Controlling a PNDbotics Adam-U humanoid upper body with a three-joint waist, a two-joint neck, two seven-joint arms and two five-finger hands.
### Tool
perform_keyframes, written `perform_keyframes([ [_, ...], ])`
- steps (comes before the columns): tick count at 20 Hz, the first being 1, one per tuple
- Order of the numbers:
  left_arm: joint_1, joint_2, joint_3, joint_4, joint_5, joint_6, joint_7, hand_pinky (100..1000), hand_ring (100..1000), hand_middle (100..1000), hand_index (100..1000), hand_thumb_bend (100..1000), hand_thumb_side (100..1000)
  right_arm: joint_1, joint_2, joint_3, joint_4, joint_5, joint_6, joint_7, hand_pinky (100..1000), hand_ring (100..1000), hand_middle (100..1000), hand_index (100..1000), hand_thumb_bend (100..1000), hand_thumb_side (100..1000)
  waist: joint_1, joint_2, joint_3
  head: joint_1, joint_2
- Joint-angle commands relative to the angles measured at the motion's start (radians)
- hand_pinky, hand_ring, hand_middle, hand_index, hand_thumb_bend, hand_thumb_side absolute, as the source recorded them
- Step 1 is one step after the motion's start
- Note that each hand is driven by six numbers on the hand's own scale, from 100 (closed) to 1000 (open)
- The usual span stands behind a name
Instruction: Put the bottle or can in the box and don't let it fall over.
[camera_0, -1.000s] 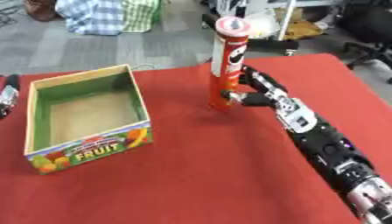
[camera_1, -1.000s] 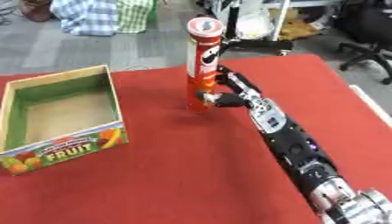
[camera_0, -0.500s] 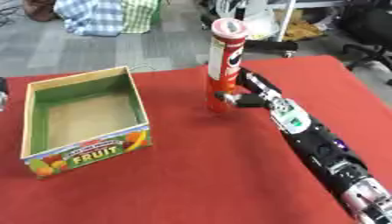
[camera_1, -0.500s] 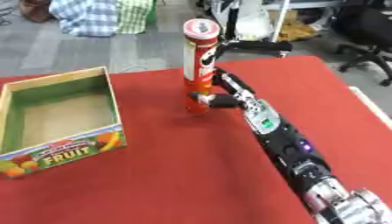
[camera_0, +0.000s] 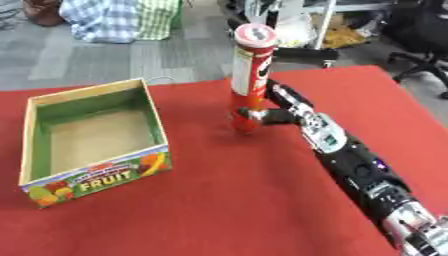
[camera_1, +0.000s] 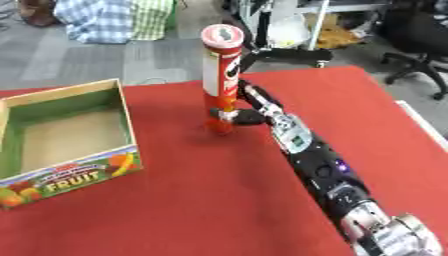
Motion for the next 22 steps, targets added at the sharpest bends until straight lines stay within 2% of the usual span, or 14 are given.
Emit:
perform_keyframes([
  [1,-0.022,0.022,0.007,-0.020,0.007,0.000,0.000,795,660,742,903,236,773,-0.016,-0.037,-0.005,-0.014,-0.001,-0.004,0.019,942,892,903,941,484,338,-0.010,-0.003,0.004,-0.010,-0.014],
  [6,-0.019,0.021,0.011,-0.017,0.010,0.009,-0.004,796,668,748,893,240,783,-0.019,-0.036,-0.006,-0.003,0.015,-0.001,0.021,939,880,857,905,465,312,-0.014,-0.004,0.011,-0.020,-0.017],
  [7,-0.018,0.021,0.014,-0.018,0.011,0.013,0.001,799,679,755,884,236,784,-0.021,-0.036,-0.008,-0.001,0.017,0.004,0.013,932,867,824,879,417,312,-0.014,-0.004,0.013,-0.023,-0.017],
  [11,0.004,0.021,0.028,-0.041,0.049,0.021,0.016,800,677,727,863,223,786,-0.023,-0.039,-0.015,0.013,0.019,0.046,-0.048,915,847,772,840,405,330,-0.018,-0.005,0.028,-0.033,-0.014],
  [17,0.079,0.029,0.040,-0.167,0.169,0.034,0.014,801,670,701,845,212,791,-0.020,-0.041,-0.020,0.036,0.015,0.120,-0.137,906,842,765,829,398,363,-0.023,-0.007,0.061,-0.056,-0.014],
  [20,0.124,0.037,0.043,-0.266,0.226,0.038,0.007,800,668,692,841,211,789,-0.018,-0.043,-0.020,0.045,0.041,0.162,-0.193,890,825,704,772,313,323,-0.023,-0.008,0.078,-0.069,-0.015],
  [22,0.155,0.046,0.043,-0.326,0.254,0.039,-0.001,799,667,690,842,209,789,-0.016,-0.042,-0.023,0.048,0.056,0.185,-0.236,860,791,576,653,107,179,-0.022,-0.009,0.084,-0.076,-0.016],
])
